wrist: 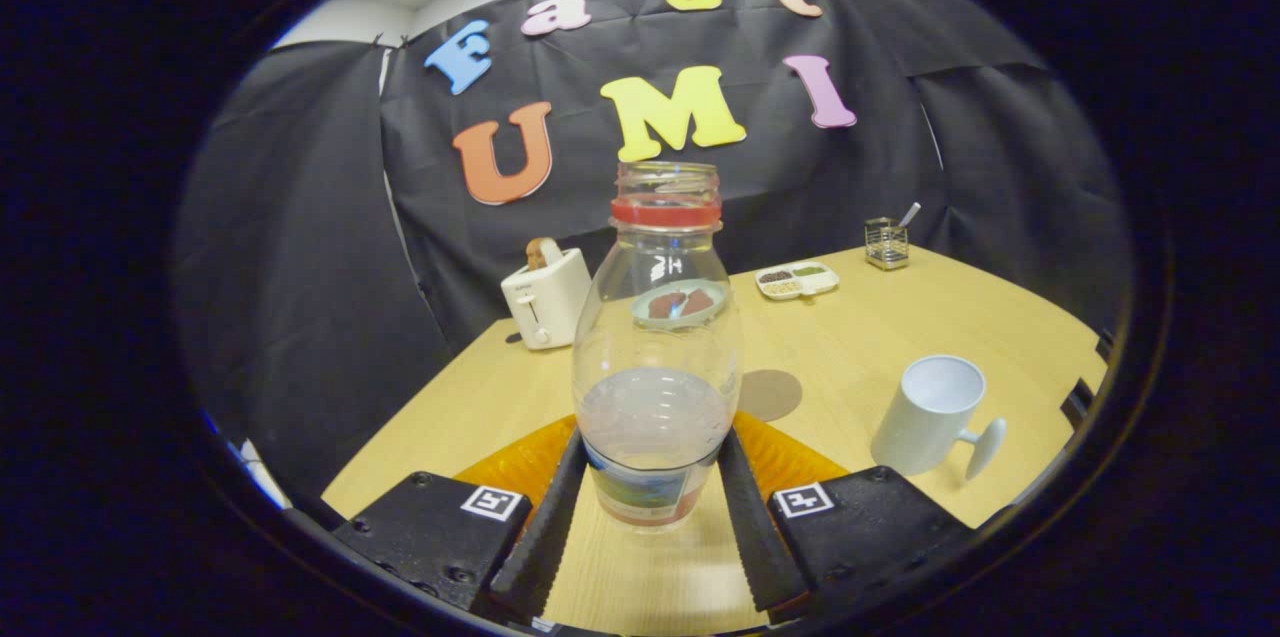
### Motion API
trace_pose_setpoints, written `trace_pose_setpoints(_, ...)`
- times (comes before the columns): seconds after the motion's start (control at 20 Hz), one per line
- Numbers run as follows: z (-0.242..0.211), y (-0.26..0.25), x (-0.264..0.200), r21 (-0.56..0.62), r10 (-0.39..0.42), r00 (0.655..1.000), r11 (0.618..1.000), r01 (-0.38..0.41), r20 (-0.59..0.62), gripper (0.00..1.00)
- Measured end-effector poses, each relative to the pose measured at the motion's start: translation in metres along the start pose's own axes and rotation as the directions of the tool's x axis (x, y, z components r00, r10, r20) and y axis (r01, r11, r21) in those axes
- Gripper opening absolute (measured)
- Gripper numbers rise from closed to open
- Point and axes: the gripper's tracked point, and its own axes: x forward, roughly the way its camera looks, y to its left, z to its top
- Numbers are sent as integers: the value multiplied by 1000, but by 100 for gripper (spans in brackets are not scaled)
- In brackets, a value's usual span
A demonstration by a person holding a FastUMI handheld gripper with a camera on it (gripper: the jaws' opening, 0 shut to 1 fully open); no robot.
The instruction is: Take the bottle from table, then pour the juice into the cup, finally place the bottle on the coaster
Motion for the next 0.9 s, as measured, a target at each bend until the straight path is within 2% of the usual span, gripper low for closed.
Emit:
trace_pose_setpoints(0.2, 13, -11, 1, 170, 31, 999, 985, -35, 26, 77)
trace_pose_setpoints(0.45, 20, -22, 5, 367, 55, 998, 928, -67, 42, 76)
trace_pose_setpoints(0.6, 25, -26, 9, 490, 70, 996, 867, -89, 56, 76)
trace_pose_setpoints(0.75, 32, -21, 9, 606, 103, 991, 784, -134, 85, 76)
trace_pose_setpoints(0.9, 34, -18, 11, 671, 128, 988, 725, -155, 89, 76)
